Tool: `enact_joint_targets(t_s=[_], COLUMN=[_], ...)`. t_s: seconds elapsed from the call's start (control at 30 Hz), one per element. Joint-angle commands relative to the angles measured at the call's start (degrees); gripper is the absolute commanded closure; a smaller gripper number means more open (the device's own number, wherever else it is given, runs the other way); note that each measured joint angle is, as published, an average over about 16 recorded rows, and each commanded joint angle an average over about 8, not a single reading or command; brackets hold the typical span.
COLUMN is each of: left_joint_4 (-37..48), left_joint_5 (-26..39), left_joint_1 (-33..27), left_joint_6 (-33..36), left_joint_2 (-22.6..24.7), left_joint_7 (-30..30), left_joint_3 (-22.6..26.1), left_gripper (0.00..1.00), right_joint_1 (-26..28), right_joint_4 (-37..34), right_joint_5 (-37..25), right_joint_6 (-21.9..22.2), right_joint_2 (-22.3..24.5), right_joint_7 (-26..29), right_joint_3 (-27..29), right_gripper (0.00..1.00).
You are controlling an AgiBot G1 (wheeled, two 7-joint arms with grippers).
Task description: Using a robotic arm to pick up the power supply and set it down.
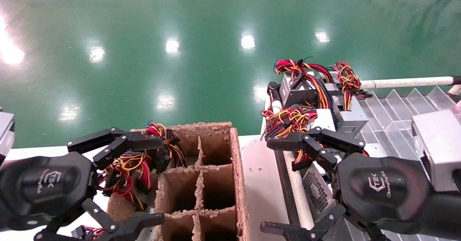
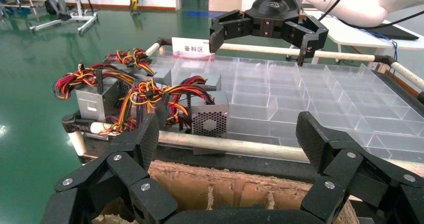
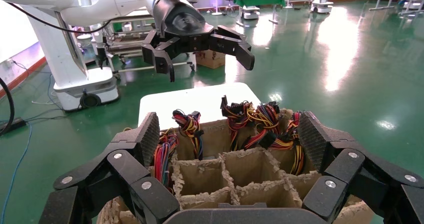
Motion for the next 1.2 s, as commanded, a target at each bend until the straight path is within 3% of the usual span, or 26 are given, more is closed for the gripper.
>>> enact_joint_targets(t_s=[0.03, 0.47, 0.5, 0.73, 0.77, 1.0, 1.2], left_joint_4=[0.0, 0.0, 0.0, 0.0, 0.0, 0.0, 0.0], left_joint_5=[0.0, 0.0, 0.0, 0.0, 0.0, 0.0, 0.0], left_joint_1=[0.0, 0.0, 0.0, 0.0, 0.0, 0.0, 0.0], left_joint_6=[0.0, 0.0, 0.0, 0.0, 0.0, 0.0, 0.0], left_joint_2=[0.0, 0.0, 0.0, 0.0, 0.0, 0.0, 0.0], left_joint_7=[0.0, 0.0, 0.0, 0.0, 0.0, 0.0, 0.0], left_joint_3=[0.0, 0.0, 0.0, 0.0, 0.0, 0.0, 0.0], left_gripper=[0.00, 0.00, 0.08, 0.96, 1.00, 1.00, 1.00], right_joint_1=[0.0, 0.0, 0.0, 0.0, 0.0, 0.0, 1.6], right_joint_4=[0.0, 0.0, 0.0, 0.0, 0.0, -0.3, -3.1], right_joint_5=[0.0, 0.0, 0.0, 0.0, 0.0, 0.0, -1.9], right_joint_6=[0.0, 0.0, 0.0, 0.0, 0.0, -0.4, -0.7], right_joint_2=[0.0, 0.0, 0.0, 0.0, 0.0, -0.5, -4.0], right_joint_7=[0.0, 0.0, 0.0, 0.0, 0.0, -0.1, -1.2], right_joint_3=[0.0, 0.0, 0.0, 0.0, 0.0, -0.3, -2.1], right_gripper=[0.00, 0.00, 0.00, 0.00, 0.00, 0.00, 0.00])
